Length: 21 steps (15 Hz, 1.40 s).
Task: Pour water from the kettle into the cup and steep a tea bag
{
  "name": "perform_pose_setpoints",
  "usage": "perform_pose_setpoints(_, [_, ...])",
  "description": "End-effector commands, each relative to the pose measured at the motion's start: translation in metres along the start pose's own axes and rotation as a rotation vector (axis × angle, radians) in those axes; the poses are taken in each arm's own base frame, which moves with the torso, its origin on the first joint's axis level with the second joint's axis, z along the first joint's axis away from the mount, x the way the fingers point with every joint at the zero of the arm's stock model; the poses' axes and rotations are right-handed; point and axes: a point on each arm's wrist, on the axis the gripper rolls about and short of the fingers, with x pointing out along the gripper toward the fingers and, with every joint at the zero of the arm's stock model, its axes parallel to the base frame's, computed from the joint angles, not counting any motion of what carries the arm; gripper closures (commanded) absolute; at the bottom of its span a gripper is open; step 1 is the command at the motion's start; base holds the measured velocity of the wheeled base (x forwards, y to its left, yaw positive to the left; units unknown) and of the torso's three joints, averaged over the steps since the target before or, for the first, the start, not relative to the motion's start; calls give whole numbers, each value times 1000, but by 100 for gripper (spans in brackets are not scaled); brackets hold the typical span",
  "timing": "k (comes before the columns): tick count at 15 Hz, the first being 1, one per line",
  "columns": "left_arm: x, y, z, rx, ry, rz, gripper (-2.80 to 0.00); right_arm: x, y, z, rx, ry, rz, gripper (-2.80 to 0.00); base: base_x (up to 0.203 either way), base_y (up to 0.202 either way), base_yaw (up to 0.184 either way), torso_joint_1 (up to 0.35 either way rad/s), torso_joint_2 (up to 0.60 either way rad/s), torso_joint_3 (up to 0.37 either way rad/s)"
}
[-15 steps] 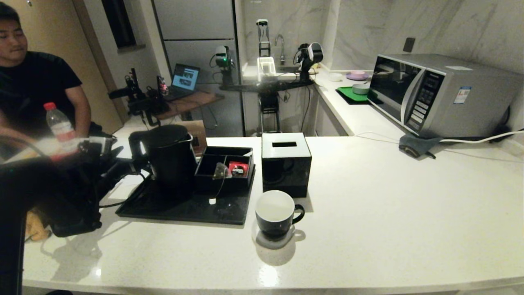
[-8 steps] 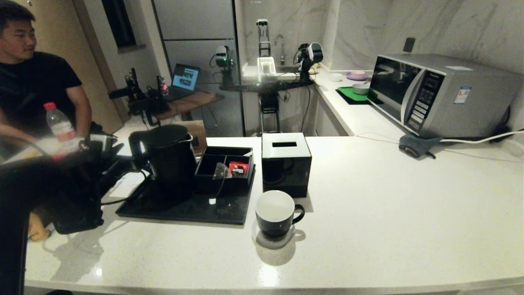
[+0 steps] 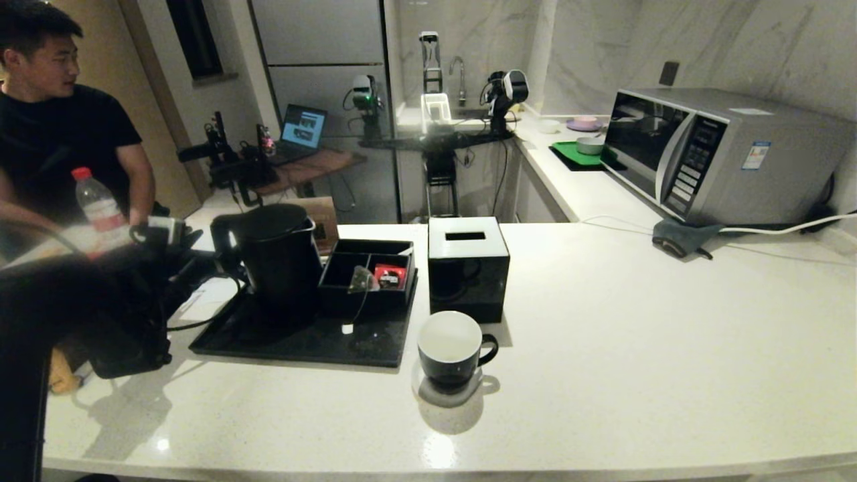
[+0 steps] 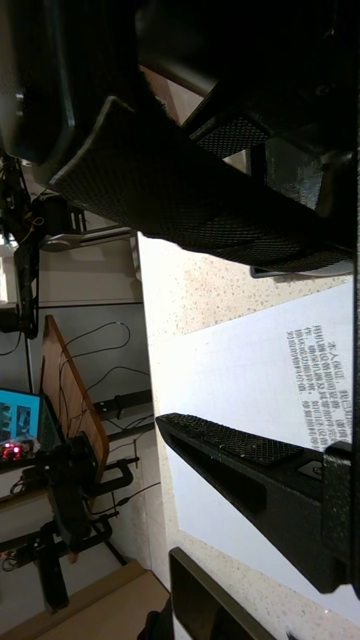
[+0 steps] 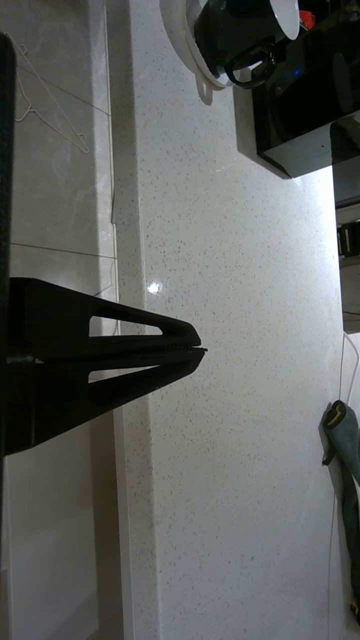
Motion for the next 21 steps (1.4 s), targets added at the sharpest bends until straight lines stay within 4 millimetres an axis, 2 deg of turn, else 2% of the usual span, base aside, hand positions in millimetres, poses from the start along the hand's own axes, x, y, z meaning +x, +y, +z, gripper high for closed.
perform_pose_setpoints(1, [1,0,5,19,-51,-4,-280,0,0,0,1,0,0,0,0,0,0,0,0,0])
perform_pose_setpoints(17, [21,4,9,43,-122,-13,-280,0,0,0,1,1,1,0,0,0,0,0,0,0])
perform_pose_setpoints(21, [29,5,20,44,-144,-16,-280,0,0,0,1,1,-1,0,0,0,0,0,0,0])
